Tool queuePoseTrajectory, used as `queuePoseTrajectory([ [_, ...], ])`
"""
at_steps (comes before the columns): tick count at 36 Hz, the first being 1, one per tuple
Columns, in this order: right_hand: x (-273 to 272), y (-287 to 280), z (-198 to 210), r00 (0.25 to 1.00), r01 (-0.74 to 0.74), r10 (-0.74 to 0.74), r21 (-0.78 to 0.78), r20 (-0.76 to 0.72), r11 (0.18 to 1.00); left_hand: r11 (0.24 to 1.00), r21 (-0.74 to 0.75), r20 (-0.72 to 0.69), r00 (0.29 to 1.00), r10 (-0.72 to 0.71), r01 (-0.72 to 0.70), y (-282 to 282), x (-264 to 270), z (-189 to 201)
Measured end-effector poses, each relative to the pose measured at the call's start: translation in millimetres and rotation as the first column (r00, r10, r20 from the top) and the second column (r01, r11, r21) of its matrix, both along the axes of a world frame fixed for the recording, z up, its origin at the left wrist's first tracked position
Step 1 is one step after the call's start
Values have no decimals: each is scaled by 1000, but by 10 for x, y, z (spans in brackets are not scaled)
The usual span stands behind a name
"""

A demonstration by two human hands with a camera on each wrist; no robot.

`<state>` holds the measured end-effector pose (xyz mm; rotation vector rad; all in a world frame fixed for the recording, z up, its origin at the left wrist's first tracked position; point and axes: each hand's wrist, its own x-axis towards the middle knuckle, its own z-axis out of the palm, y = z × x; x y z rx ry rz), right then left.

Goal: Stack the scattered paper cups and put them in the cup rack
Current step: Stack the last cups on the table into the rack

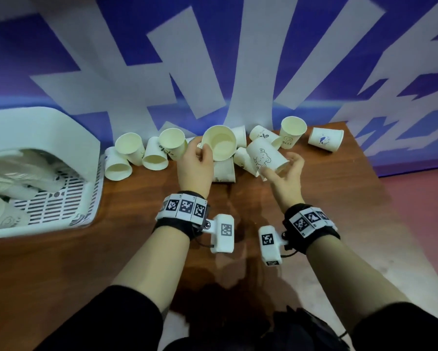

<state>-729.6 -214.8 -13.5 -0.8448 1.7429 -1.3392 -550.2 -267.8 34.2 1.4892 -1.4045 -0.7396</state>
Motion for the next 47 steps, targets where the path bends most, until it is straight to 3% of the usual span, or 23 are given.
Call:
queuePoseTrajectory([
  [6, 294, 133, -51, 999, 3, -5, 36, 50, 999, 997, 19, -22, 997, 79, -78, 278, 454, -84],
  [15, 791, 220, 46, 992, -125, 126, 32, -26, 992, 981, 116, 12, 988, 157, -157, 629, 1029, -109],
  [26, 1475, 313, 130, 970, -240, 242, 76, -15, 968, 964, 171, 43, 979, 198, -202, 958, 1770, -164],
  [36, 2179, 275, 291, 933, -330, 328, 12, -146, 944, 949, 206, 3, 970, 244, -239, 1025, 2464, -106],
  [47, 2966, 115, 371, 874, -416, 383, -52, -300, 908, 929, 129, -11, 936, 352, -347, 884, 3233, -74],
])
